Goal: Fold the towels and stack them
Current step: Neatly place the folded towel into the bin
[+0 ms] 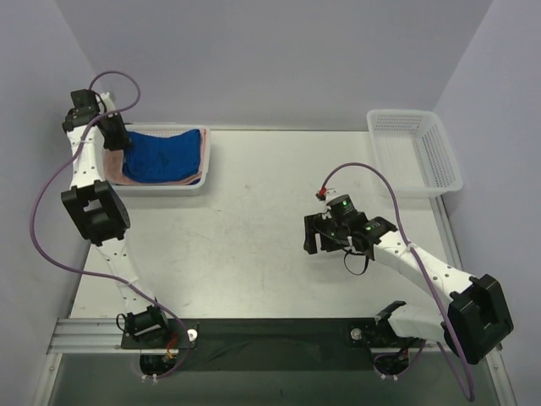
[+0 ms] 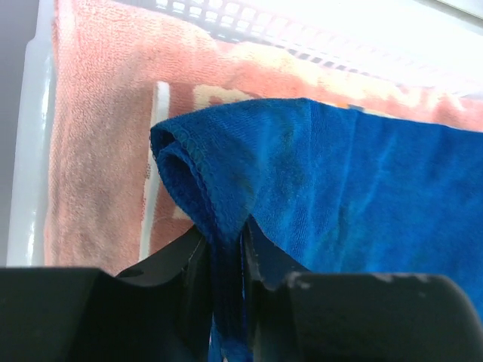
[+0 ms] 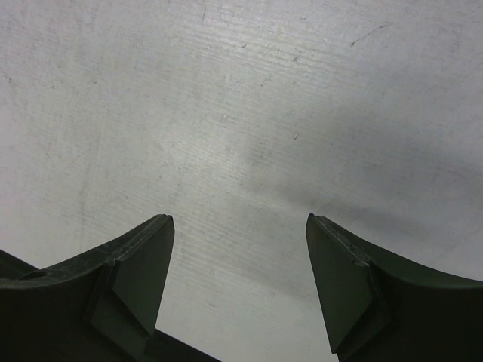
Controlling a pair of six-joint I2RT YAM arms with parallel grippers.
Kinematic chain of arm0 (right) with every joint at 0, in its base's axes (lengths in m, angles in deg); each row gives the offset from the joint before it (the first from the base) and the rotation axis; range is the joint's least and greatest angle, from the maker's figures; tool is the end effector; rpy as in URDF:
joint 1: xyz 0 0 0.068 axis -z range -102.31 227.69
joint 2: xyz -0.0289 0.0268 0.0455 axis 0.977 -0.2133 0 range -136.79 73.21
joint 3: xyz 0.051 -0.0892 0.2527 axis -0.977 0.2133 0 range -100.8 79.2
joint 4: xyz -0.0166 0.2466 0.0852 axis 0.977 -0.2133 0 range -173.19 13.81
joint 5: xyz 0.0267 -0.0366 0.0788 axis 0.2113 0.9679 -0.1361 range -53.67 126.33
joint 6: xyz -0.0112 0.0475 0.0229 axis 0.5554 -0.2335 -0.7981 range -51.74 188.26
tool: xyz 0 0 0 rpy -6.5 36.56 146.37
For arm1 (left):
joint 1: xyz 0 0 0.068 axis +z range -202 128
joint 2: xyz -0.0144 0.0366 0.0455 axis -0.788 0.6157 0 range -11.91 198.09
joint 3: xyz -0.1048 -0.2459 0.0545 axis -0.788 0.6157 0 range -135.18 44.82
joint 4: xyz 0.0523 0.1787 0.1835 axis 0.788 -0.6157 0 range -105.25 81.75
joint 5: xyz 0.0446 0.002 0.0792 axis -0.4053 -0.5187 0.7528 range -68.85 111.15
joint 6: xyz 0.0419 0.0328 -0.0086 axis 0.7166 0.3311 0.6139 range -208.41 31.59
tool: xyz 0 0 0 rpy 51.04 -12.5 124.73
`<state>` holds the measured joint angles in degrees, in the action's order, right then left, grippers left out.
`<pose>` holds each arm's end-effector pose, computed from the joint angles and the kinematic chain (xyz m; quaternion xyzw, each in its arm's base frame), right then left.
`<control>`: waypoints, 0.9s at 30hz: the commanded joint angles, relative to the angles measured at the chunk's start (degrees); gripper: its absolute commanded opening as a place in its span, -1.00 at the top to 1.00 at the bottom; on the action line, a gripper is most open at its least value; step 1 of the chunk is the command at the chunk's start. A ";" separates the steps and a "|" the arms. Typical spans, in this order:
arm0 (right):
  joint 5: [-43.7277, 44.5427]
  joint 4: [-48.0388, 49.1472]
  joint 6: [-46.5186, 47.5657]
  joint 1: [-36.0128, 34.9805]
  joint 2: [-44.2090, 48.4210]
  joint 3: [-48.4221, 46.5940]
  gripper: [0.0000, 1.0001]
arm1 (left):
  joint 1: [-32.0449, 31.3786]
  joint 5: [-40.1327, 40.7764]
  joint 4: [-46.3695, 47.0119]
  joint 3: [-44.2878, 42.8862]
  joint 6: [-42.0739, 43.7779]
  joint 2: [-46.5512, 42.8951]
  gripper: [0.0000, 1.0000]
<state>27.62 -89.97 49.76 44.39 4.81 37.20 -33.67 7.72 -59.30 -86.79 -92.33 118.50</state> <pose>0.2079 0.1430 0.2333 -0.1481 0.8927 0.2454 0.3476 0.4818 0.1509 0.2967 -0.1406 0.9230 -0.0662 0.3520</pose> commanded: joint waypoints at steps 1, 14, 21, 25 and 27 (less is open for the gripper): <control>-1.05 -1.34 0.40 0.52 -0.50 -2.47 -0.43 | -0.22 3.31 0.42 -2.77 1.64 1.25 0.27; 0.27 -1.42 1.98 0.60 0.99 -3.00 -0.43 | -0.40 21.77 1.12 -4.18 -3.45 -6.99 -0.79; 4.31 -1.60 2.24 1.04 3.89 -2.65 -0.44 | -0.31 27.76 1.04 3.27 -7.50 -14.21 -0.91; 8.43 -2.48 1.98 2.10 7.92 -2.39 -0.46 | -0.49 26.27 1.91 8.89 -9.61 -19.48 -0.95; 10.99 -3.36 1.71 2.80 9.77 -2.47 -0.47 | -0.49 24.95 3.57 11.97 -9.96 -22.99 -0.95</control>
<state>32.95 -91.06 51.07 46.20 11.15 36.54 -34.06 32.92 -58.42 -78.00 -100.11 100.23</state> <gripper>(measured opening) 0.730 0.973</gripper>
